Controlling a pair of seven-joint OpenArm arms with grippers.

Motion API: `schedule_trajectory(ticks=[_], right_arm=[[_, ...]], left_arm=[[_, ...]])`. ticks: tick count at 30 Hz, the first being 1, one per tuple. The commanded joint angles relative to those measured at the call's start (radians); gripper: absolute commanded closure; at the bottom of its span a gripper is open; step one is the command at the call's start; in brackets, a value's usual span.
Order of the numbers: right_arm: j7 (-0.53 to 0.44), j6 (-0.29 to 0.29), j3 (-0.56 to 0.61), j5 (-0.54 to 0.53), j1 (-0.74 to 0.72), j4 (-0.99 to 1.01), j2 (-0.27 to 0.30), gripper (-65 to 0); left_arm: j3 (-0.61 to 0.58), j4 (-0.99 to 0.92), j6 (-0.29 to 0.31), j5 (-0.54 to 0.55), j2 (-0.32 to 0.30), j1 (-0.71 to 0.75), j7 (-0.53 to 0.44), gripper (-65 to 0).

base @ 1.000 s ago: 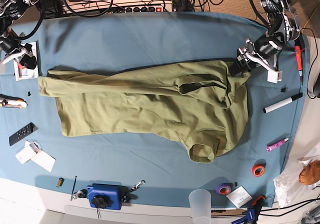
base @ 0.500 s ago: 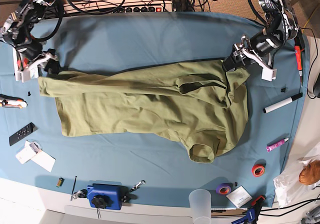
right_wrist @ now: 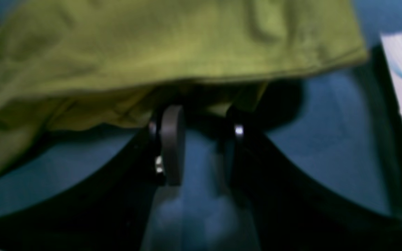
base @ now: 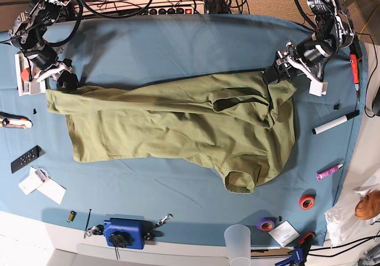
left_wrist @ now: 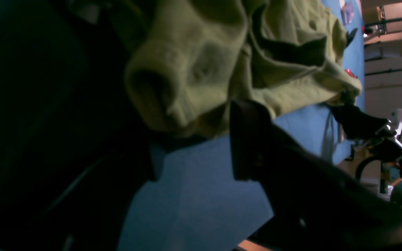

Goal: Layout the t-shirt on the table in an organized manner, then fold the t-shirt properly
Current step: 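Pull the grasped edge taut with both grippers to straighten the shirt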

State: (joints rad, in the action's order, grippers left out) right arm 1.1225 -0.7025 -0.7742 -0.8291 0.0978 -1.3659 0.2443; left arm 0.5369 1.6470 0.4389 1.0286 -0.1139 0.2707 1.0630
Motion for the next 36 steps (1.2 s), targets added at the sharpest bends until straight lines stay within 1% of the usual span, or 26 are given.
schedule_trajectory(ticks=[1, 2, 4, 5, 8, 10, 14, 18, 21, 24, 33, 36], right_arm=[[0.01, 0.004, -0.002, 0.011, -0.014, 0.019, 0.014, -13.3], [0.01, 0.004, -0.002, 0.01, -0.024, 0.048, 0.016, -8.8], [0.01, 0.004, -0.002, 0.01, -0.045, 0.092, 0.016, -0.3], [0.011, 0.004, -0.002, 0.01, -0.056, 0.103, 0.016, 0.0], [0.024, 0.004, -0.003, 0.01, -0.082, 0.101, 0.019, 0.0], [0.037, 0.004, -0.013, 0.006, -0.093, 0.089, 0.019, 0.0], [0.078, 0.004, -0.048, -0.001, -0.094, 0.048, 0.019, 0.0], [0.129, 0.004, -0.097, -0.079, -0.091, 0.043, 0.024, 0.0], [0.165, 0.004, -0.099, -0.124, -0.064, 0.043, 0.039, 0.0], [0.171, 0.004, -0.098, -0.135, -0.032, 0.043, 0.05, 0.0], [0.188, 0.004, -0.098, -0.169, 0.052, 0.043, 0.053, 0.0], [0.188, 0.004, -0.109, -0.174, 0.06, 0.043, 0.053, 0.0]], left_arm=[[0.002, 0.014, 0.008, 0.014, -0.006, -0.005, -0.007, -23.5], [0.002, 0.014, 0.008, 0.006, -0.006, -0.005, -0.008, -17.8], [0.002, 0.014, 0.008, -0.009, -0.006, -0.005, -0.008, -1.8], [0.002, 0.014, 0.008, -0.016, -0.006, -0.005, -0.008, 0.0], [0.002, 0.014, 0.007, -0.019, -0.006, -0.005, 0.001, 0.0], [0.003, 0.014, 0.007, -0.016, -0.012, -0.005, 0.027, 0.0], [0.014, 0.017, 0.008, 0.016, -0.045, -0.005, 0.045, 0.0], [0.079, 0.028, 0.008, 0.027, -0.062, -0.005, 0.047, 0.0], [0.115, 0.029, 0.008, 0.061, -0.077, -0.005, 0.076, 0.0], [0.114, 0.029, 0.038, 0.088, -0.097, -0.004, 0.106, 0.0], [0.114, 0.029, 0.037, 0.09, -0.106, -0.005, 0.097, 0.0], [0.115, 0.029, 0.037, 0.09, -0.124, -0.005, 0.096, 0.0]])
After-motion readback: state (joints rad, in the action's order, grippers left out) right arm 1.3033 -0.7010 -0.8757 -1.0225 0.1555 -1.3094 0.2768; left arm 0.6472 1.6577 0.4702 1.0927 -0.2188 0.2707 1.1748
